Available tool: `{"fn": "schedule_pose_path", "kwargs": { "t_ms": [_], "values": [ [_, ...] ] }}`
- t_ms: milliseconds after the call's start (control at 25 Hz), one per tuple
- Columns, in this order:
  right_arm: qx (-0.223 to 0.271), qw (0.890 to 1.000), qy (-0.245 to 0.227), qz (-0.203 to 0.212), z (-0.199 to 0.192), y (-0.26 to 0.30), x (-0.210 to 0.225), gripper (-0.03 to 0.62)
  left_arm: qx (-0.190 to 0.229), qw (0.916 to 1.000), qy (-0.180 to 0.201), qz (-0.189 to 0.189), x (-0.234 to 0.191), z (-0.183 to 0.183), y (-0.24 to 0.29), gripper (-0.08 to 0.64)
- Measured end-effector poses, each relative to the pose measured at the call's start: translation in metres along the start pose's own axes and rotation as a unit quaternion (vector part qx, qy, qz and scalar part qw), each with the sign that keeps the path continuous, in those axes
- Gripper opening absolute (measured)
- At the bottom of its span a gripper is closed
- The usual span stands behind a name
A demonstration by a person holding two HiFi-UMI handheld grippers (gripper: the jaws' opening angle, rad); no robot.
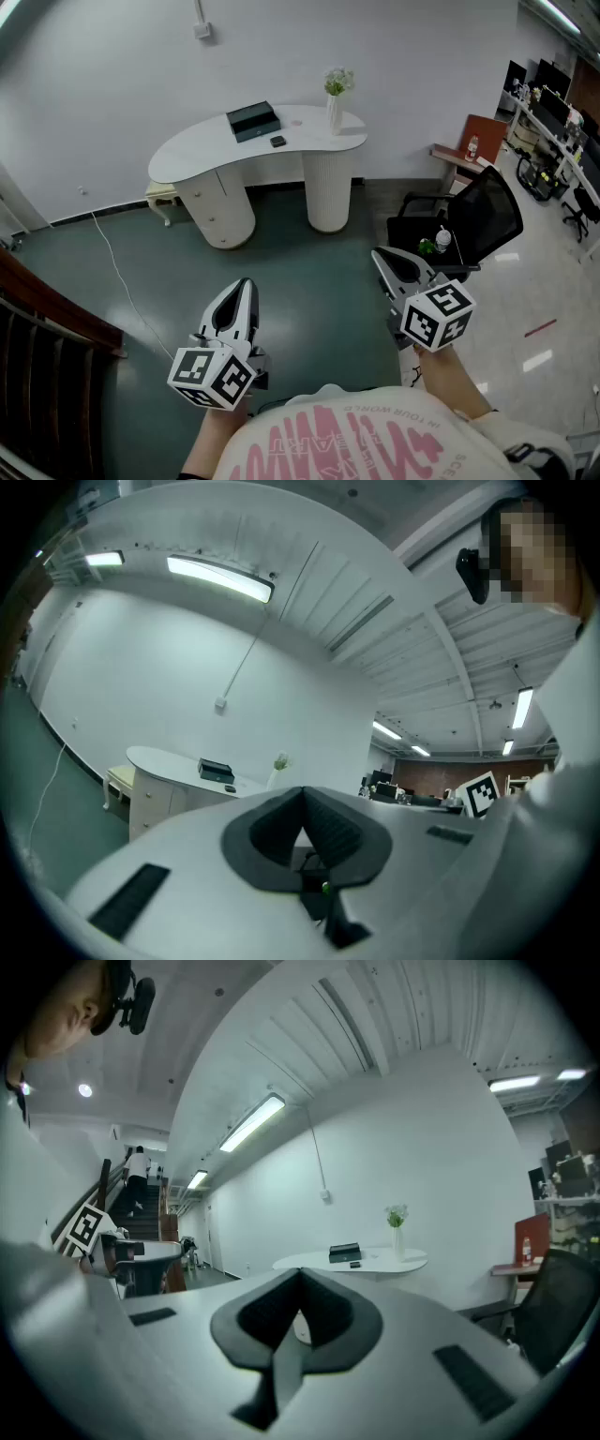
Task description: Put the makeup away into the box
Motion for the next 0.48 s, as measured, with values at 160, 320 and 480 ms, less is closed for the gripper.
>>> {"fn": "schedule_pose_path", "kwargs": {
  "t_ms": [160, 320, 480],
  "values": [
    [-0.003, 1.0, -0.009, -0.006, 0.0, 0.0, -0.004, 0.0, 0.003, 0.9999, 0.006, -0.009, 0.0, 0.003, -0.003, 0.002],
    [-0.011, 1.0, -0.006, -0.017, -0.009, 0.008, -0.009, 0.0, -0.004, 0.9998, 0.012, -0.016, -0.011, 0.002, -0.005, 0.003],
    [-0.017, 0.999, 0.007, -0.027, -0.03, 0.011, -0.01, 0.002, -0.017, 0.9996, 0.013, -0.015, -0.027, -0.007, -0.009, 0.002]
  ]
}}
Point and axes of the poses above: the fingertips, and each gripper's own axes: y forward along the fingers, x to its right, z out of its top, the point moved 6 cm from there along -y, backward along the fingers, and after that the axes turned 1 degree about y, right-handed, at the moved point
